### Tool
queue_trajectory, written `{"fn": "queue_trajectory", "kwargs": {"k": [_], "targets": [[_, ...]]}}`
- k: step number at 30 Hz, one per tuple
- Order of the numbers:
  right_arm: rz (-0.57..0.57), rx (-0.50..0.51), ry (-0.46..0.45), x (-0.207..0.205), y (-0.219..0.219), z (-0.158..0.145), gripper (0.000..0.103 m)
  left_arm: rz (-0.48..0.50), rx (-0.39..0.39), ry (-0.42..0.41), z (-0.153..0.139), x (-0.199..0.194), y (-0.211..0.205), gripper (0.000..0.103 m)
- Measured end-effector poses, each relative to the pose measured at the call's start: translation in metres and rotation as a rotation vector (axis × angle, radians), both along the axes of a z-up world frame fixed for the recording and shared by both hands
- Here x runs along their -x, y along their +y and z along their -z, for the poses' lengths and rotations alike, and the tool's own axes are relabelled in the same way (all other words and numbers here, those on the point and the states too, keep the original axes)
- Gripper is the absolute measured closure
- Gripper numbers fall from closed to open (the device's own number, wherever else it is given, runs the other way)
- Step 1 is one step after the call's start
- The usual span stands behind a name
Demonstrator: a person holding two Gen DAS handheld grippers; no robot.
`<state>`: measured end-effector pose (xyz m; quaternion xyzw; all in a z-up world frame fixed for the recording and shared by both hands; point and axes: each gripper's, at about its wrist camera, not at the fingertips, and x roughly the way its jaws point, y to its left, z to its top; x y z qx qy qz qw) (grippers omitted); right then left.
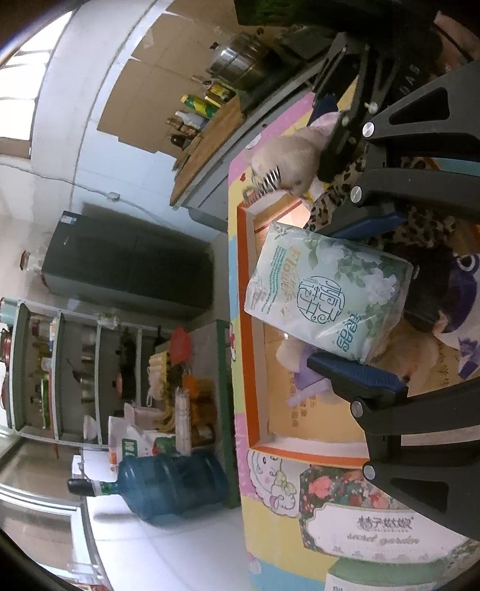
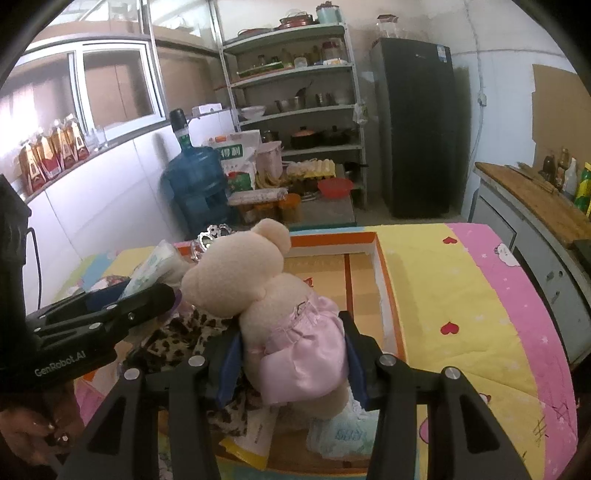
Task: Organize soft objects
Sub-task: 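Lower the tissue pack and bear into the box and open both tools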
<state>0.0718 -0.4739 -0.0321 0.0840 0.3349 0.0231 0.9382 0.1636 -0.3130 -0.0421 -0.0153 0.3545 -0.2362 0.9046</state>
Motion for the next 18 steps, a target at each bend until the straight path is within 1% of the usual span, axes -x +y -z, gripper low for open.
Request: {"fn": "queue_trajectory", "kwargs": {"k": [6, 9, 12, 15, 18], "targets": [[-0.007, 0.028, 0.018, -0.009, 0.007, 0.008, 0.051, 0.01, -0.021, -0.007, 0.004, -0.003, -0.006, 0.043], [-0.014, 0.047, 0.009, -0.008, 0.009, 0.008, 0.049, 0.023, 0.01, -0.008, 0.004, -0.002, -0.004, 0.043], [-0.013, 0.047, 0.0, -0.007, 0.009, 0.007, 0.047, 0.023, 0.03, -0.004, 0.005, -0.002, 0.0, 0.04], [-0.011, 0.047, -0.005, -0.006, 0.009, 0.007, 0.047, 0.021, 0.033, -0.004, 0.005, -0.001, 0.003, 0.039], [-0.008, 0.053, -0.008, -0.005, 0.009, 0.006, 0.046, 0.023, 0.039, -0.024, 0.004, 0.003, 0.005, 0.038]]}}
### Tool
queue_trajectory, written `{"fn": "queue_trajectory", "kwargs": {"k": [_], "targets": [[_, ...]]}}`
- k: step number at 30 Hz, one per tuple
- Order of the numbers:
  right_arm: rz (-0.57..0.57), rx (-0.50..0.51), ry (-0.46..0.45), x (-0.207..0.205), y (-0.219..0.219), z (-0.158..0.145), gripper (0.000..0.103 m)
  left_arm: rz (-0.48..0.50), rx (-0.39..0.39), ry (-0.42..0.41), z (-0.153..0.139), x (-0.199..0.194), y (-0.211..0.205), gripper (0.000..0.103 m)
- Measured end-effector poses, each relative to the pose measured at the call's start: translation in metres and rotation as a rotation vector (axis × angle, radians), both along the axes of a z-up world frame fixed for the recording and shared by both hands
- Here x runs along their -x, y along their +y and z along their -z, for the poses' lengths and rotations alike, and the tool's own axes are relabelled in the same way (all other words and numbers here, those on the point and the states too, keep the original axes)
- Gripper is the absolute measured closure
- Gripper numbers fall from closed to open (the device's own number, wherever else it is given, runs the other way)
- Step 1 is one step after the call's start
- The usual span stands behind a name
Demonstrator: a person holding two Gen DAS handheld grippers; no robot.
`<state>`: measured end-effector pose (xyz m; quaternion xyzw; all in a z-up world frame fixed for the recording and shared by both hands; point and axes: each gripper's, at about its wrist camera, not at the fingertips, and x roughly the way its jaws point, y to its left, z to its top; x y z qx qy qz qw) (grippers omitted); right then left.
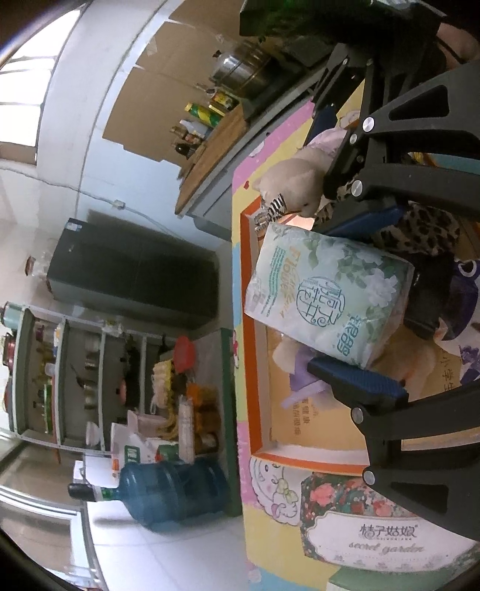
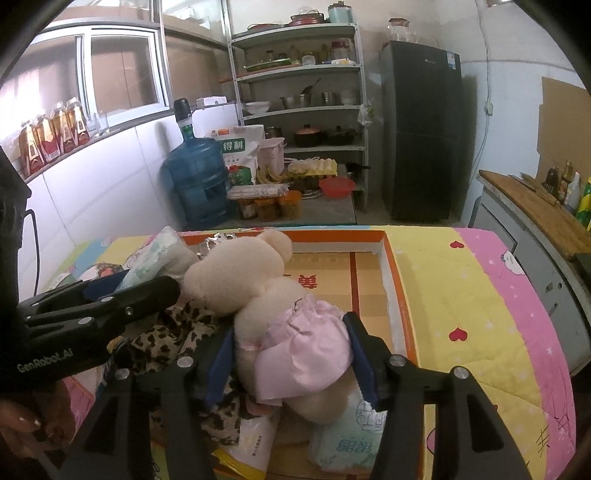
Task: Organize soft objects
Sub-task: 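Lower the tissue pack and bear into the box and open both tools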
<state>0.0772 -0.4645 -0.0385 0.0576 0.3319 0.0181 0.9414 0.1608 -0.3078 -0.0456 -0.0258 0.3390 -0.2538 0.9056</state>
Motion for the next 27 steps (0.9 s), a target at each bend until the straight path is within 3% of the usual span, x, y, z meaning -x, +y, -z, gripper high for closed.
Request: {"fn": "queue_trajectory", "kwargs": {"k": [5, 11, 27], "targets": [[0.012, 0.007, -0.006, 0.002, -0.002, -0.002, 0.041, 0.005, 0.01, -0.015, -0.003, 0.005, 0.003, 0.03], [0.033, 0.011, -0.024, 0.007, -0.005, -0.005, 0.031, -0.001, 0.012, -0.03, -0.009, 0.012, 0.009, 0.029], [0.068, 0.01, -0.069, 0.03, -0.009, -0.019, 0.031, -0.015, 0.024, -0.092, -0.03, 0.041, 0.028, 0.029]]}}
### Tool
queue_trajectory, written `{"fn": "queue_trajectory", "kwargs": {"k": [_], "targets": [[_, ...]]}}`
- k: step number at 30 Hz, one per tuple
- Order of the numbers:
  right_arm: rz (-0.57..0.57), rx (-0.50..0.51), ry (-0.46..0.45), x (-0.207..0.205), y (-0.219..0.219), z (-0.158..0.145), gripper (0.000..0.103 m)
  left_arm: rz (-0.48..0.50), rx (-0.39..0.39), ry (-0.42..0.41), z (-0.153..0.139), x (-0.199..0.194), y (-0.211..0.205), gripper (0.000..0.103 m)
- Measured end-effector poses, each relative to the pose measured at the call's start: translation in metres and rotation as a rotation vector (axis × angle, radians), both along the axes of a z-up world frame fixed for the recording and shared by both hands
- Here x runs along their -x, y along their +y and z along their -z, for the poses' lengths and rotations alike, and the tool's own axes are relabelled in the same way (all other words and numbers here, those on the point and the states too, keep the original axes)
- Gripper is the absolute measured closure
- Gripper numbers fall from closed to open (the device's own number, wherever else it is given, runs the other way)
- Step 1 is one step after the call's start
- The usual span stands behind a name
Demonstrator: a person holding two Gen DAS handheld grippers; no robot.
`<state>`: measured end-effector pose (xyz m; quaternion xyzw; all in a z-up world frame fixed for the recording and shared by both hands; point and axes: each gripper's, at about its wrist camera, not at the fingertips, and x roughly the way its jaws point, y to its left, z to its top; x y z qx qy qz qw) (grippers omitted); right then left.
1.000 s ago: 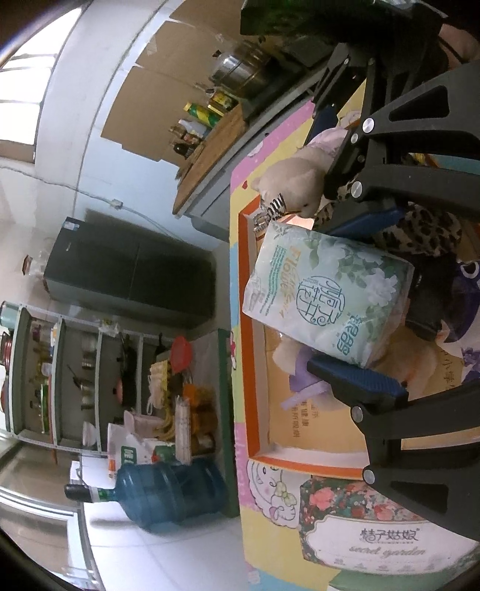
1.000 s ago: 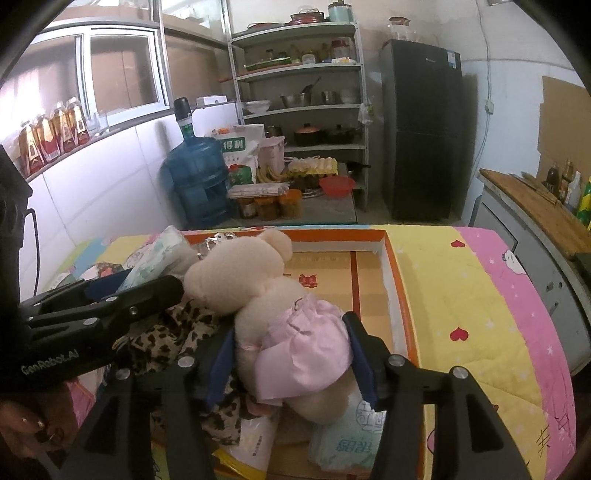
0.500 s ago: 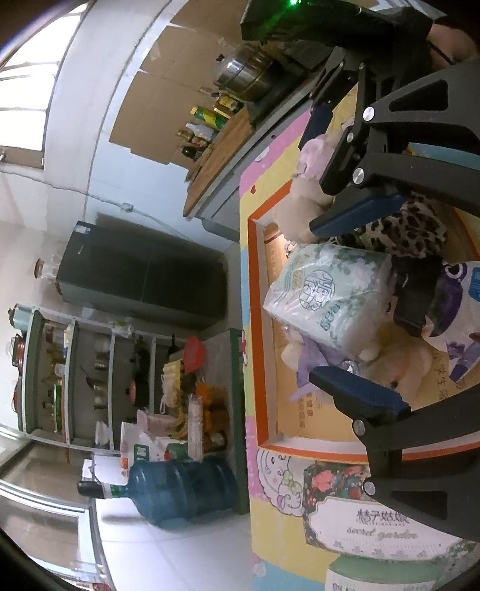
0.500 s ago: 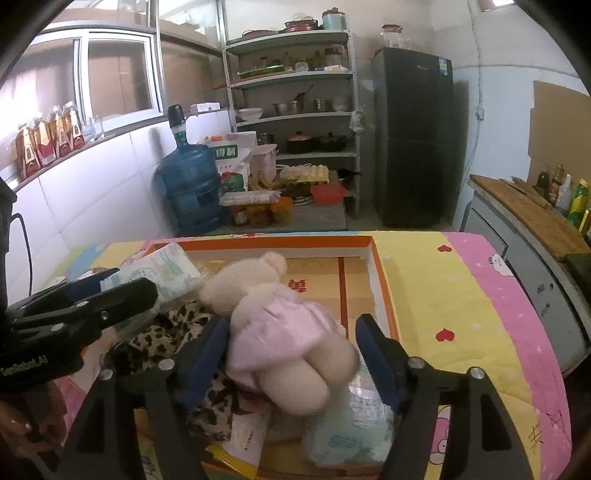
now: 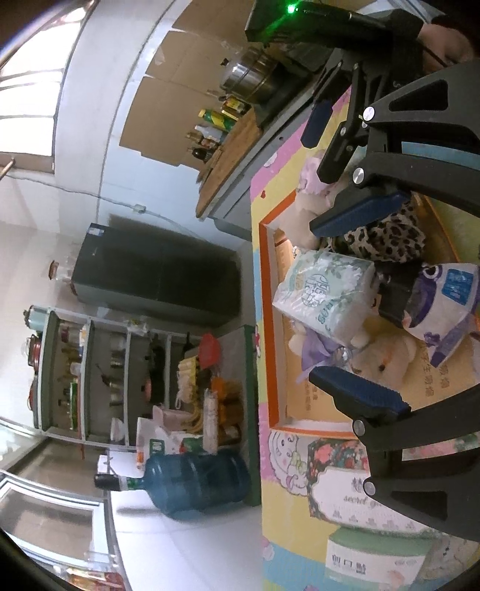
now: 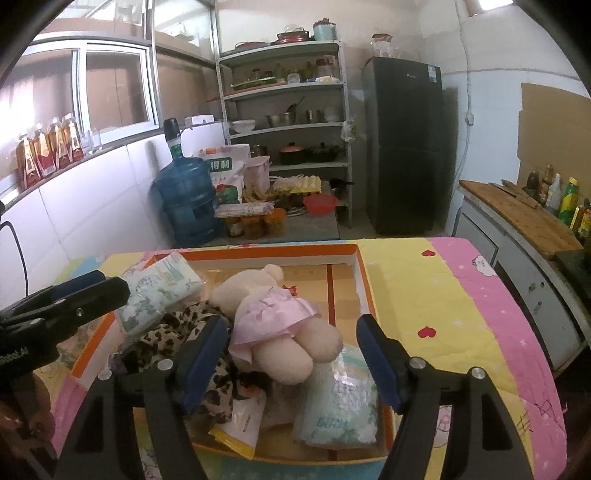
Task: Organize soft objects
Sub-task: 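Lower the tissue pack and bear into the box and open both tools, then withdraw both tools from the box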
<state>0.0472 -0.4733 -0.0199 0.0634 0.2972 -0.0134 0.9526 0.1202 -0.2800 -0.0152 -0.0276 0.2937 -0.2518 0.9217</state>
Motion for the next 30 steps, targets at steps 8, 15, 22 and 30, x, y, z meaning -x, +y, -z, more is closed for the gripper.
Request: {"fn": "queue_trajectory", "kwargs": {"k": [8, 15, 22, 30], "targets": [[0.001, 0.005, -0.026, 0.018, 0.01, -0.011, 0.031, -0.001, 0.018, -0.018, -0.011, 0.02, 0.015, 0.029], [-0.012, -0.002, -0.043, 0.039, 0.028, -0.02, 0.031, -0.029, 0.007, -0.051, -0.02, 0.044, 0.033, 0.029], [-0.001, -0.025, -0.094, 0.066, 0.047, -0.035, 0.031, -0.084, -0.038, -0.125, -0.03, 0.078, 0.053, 0.029], [0.006, 0.004, -0.105, 0.091, 0.081, -0.043, 0.031, -0.138, -0.044, -0.193, -0.04, 0.123, 0.082, 0.029]]}}
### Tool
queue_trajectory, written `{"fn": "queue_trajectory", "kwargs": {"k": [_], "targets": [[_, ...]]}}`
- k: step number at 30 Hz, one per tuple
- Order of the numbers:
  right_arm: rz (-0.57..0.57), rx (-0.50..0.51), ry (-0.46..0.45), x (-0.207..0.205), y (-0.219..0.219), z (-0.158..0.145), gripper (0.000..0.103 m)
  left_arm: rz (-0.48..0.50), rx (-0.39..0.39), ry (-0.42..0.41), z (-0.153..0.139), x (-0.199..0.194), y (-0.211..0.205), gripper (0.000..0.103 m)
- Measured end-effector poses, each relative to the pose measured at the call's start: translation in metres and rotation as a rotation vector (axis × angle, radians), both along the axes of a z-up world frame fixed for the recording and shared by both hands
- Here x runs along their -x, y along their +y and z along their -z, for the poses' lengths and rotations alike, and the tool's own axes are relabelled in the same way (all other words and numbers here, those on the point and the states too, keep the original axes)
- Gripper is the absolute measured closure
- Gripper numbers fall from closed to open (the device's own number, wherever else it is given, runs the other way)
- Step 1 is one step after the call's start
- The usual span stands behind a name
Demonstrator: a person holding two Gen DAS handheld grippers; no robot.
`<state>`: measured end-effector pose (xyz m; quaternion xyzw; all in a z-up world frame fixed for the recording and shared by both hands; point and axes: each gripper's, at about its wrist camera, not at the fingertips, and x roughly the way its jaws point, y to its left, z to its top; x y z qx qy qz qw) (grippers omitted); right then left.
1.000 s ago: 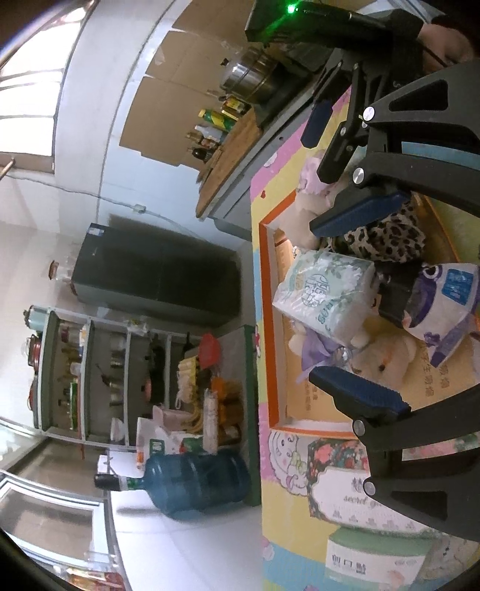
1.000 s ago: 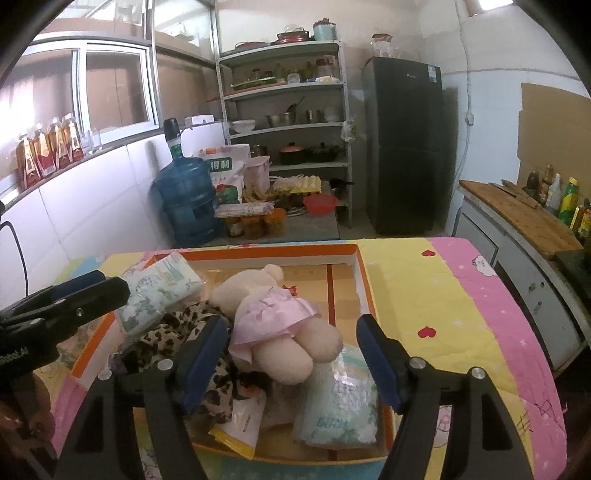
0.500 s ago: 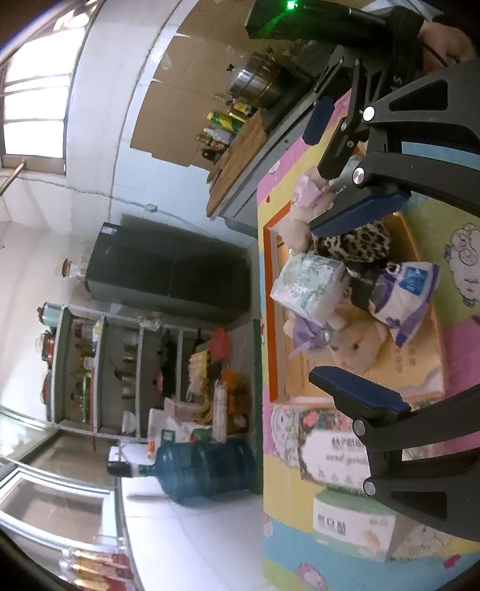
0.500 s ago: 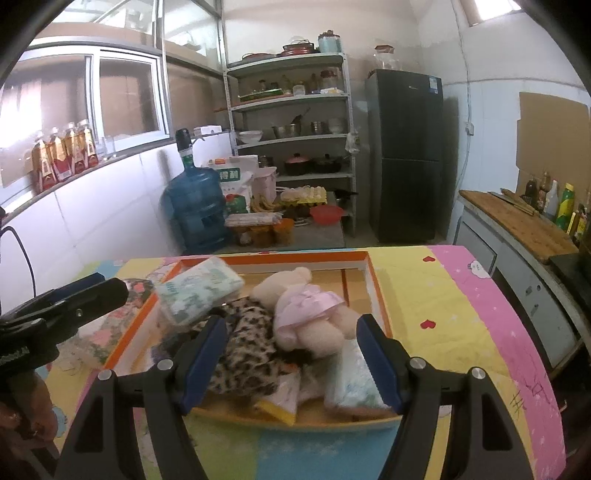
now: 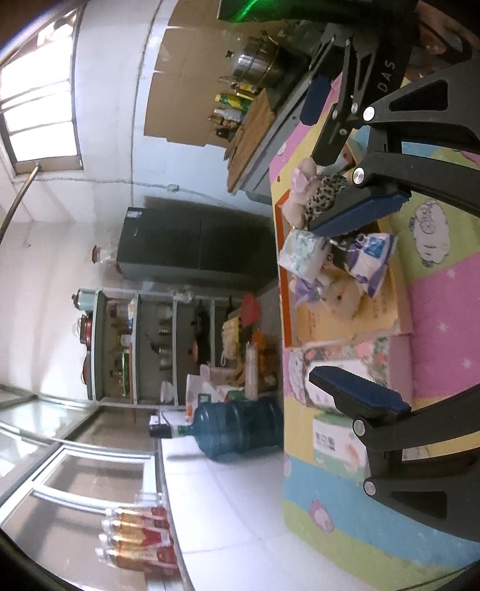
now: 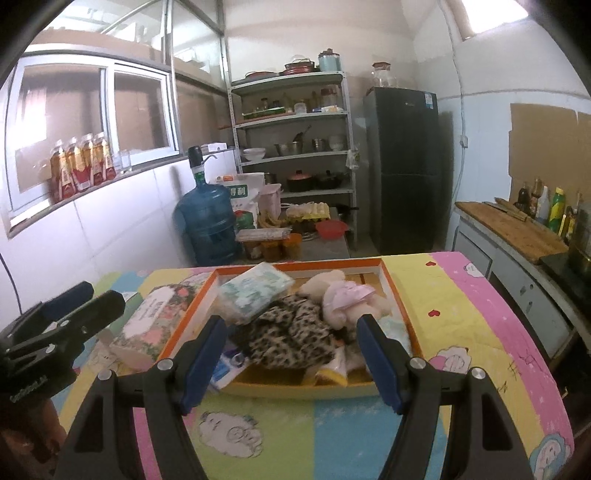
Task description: Organize soft objects
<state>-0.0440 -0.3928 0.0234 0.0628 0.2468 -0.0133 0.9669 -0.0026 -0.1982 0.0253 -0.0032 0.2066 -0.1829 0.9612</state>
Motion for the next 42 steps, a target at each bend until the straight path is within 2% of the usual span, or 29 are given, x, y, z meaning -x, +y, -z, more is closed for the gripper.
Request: {"fn": "queue_trajectory", "kwargs": {"k": [6, 13, 15, 18, 22, 26, 42], "targets": [[0.016, -0.006, -0.019, 0.022, 0.024, -0.003, 0.031, -0.03, 0.016, 0.032, 0.0, 0.02, 0.03, 0.029], [0.062, -0.005, -0.023, 0.039, 0.049, -0.003, 0.031, -0.105, -0.054, 0.05, 0.001, 0.04, 0.054, 0.029], [0.104, 0.044, -0.035, 0.047, 0.06, -0.004, 0.031, -0.131, -0.082, 0.029, -0.001, 0.048, 0.06, 0.029], [0.15, 0.122, -0.063, 0.06, 0.08, -0.006, 0.031, -0.137, -0.082, 0.006, -0.003, 0.06, 0.071, 0.029], [0.158, 0.089, -0.096, 0.074, 0.092, -0.009, 0.031, -0.154, -0.079, 0.003, -0.004, 0.069, 0.084, 0.029], [0.172, 0.057, -0.07, 0.08, 0.1, -0.009, 0.031, -0.174, -0.068, 0.017, -0.003, 0.079, 0.096, 0.029], [0.128, 0.08, -0.059, 0.101, 0.137, -0.009, 0.031, -0.227, -0.073, 0.024, -0.001, 0.101, 0.116, 0.029]]}}
